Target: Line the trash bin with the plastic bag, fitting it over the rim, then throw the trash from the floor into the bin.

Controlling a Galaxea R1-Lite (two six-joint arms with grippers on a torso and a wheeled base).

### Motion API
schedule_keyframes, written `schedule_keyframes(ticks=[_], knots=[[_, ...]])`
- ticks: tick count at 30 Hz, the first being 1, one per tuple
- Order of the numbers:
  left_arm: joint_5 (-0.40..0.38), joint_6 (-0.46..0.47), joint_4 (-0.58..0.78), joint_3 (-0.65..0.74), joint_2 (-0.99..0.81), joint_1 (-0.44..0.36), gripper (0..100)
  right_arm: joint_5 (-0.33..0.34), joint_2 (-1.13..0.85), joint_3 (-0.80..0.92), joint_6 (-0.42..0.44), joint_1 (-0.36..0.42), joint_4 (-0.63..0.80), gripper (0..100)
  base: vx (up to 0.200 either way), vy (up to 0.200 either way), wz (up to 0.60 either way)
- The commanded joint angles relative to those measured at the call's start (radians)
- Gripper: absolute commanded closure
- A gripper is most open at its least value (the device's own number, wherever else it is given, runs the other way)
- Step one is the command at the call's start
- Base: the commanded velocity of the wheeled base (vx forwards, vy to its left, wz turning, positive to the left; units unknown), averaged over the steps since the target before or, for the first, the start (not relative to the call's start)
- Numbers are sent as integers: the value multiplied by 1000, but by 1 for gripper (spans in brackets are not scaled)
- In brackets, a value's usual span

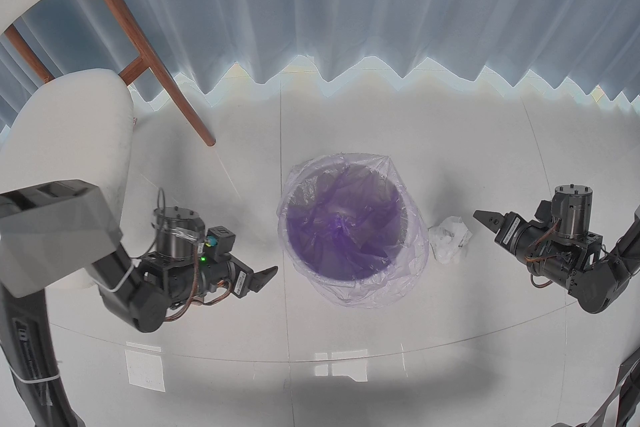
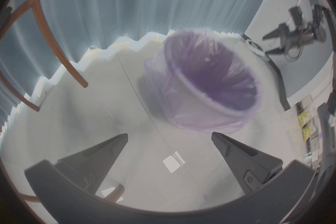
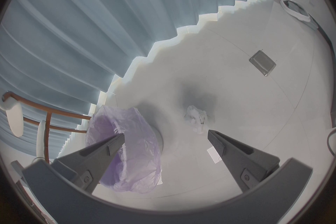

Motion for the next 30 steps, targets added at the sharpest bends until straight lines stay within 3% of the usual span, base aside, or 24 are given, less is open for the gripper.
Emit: schedule_keyframes(ticks=[1,3,6,12,18,30], knots=[[-54,-108,-52,246,-379,6,0,47,66,22,-7,35,-2,0,0,0,0],[-53,-135,-64,259,-409,9,0,51,83,20,-16,38,-3,0,0,0,0],[-36,-266,-137,302,-523,14,0,88,186,-21,-82,42,-12,0,0,0,0],[50,-362,-242,391,-592,3,0,93,330,-139,-121,44,-68,0,0,0,0],[54,-365,-350,459,-607,8,0,91,425,-260,-136,62,-58,0,0,0,0],[54,-370,-351,483,-724,51,0,90,592,-484,-211,73,17,0,0,0,0]])
